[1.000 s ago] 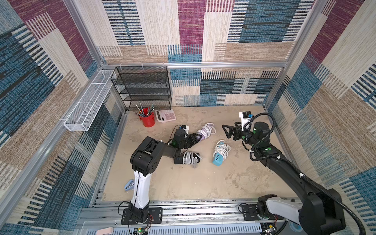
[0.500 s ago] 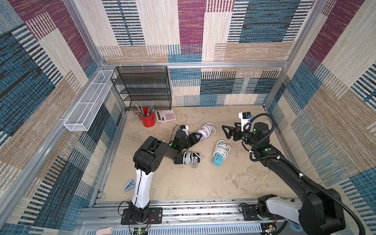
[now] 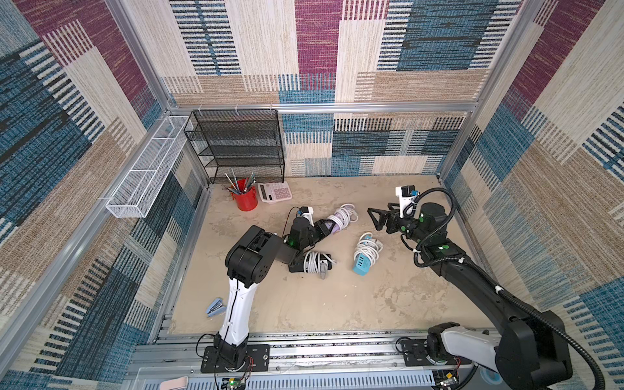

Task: Unwrap the cord wrapped around the power strip
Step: Pick up the power strip from the center of the board.

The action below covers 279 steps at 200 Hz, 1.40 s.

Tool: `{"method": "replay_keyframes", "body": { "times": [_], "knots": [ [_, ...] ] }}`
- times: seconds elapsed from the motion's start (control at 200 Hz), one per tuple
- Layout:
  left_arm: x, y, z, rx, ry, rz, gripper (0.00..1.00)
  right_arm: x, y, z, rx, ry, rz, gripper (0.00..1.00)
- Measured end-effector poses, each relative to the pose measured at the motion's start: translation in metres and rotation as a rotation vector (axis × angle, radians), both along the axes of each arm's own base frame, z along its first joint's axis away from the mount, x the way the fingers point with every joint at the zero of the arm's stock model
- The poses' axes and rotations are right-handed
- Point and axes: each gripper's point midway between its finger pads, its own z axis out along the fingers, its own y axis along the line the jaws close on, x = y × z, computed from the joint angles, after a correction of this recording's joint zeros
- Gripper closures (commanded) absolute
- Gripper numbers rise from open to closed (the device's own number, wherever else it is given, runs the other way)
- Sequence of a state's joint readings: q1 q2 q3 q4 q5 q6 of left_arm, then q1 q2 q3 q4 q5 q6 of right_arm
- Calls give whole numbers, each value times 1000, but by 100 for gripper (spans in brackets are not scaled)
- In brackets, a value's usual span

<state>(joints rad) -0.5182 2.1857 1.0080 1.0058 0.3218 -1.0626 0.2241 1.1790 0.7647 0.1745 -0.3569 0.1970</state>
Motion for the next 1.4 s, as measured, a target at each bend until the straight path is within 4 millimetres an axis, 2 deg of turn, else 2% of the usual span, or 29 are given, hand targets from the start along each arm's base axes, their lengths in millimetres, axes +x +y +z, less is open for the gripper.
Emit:
{"method": "replay_keyframes", "body": {
  "times": [0.03, 0.09, 0.361, 0.436, 0.496, 0.601, 0.736, 0.811, 0.881, 0.967, 1.032, 1.107, 1.282, 1.337, 1.397],
  "knots": [
    [0, -1, 1, -4, -3, -1, 73, 0, 0, 0, 1, -2, 0, 2],
    [-1, -3, 4, -21, -5, -15, 100, 1, 0, 1, 1, -5, 0, 2],
    [-1, -2, 10, -14, 1, -21, 100, 1, 1, 1, 5, -7, 1, 2],
    [-3, -1, 19, 2, 2, -41, 100, 1, 1, 3, 6, -13, 2, 2],
    [-2, -1, 35, 24, -8, -66, 100, -1, 0, 7, 4, -24, 3, 2],
    [0, -4, 89, 83, -94, -119, 100, -3, 0, 14, -9, -53, 8, 2],
    [0, -3, 190, 207, -299, -179, 100, -3, 2, 37, -21, -119, 23, 2],
    [-6, 1, 237, 293, -412, -208, 100, -4, 6, 55, -26, -165, 51, 2],
    [-14, 7, 270, 380, -484, -235, 100, -4, 11, 77, -40, -221, 83, 2],
    [-27, 20, 295, 486, -541, -253, 100, -7, 17, 106, -61, -294, 119, 2],
    [-38, 33, 303, 570, -564, -257, 100, -12, 22, 120, -75, -341, 147, 2],
    [-53, 47, 299, 656, -579, -282, 100, -20, 29, 123, -95, -368, 185, 2],
    [-93, 73, 252, 766, -550, -344, 100, -26, 57, 91, -172, -333, 267, 2],
    [-98, 75, 251, 775, -553, -355, 100, -27, 68, 82, -199, -318, 287, 2],
    [-99, 77, 262, 771, -590, -341, 100, -33, 78, 77, -213, -317, 318, 1]
  ]
}}
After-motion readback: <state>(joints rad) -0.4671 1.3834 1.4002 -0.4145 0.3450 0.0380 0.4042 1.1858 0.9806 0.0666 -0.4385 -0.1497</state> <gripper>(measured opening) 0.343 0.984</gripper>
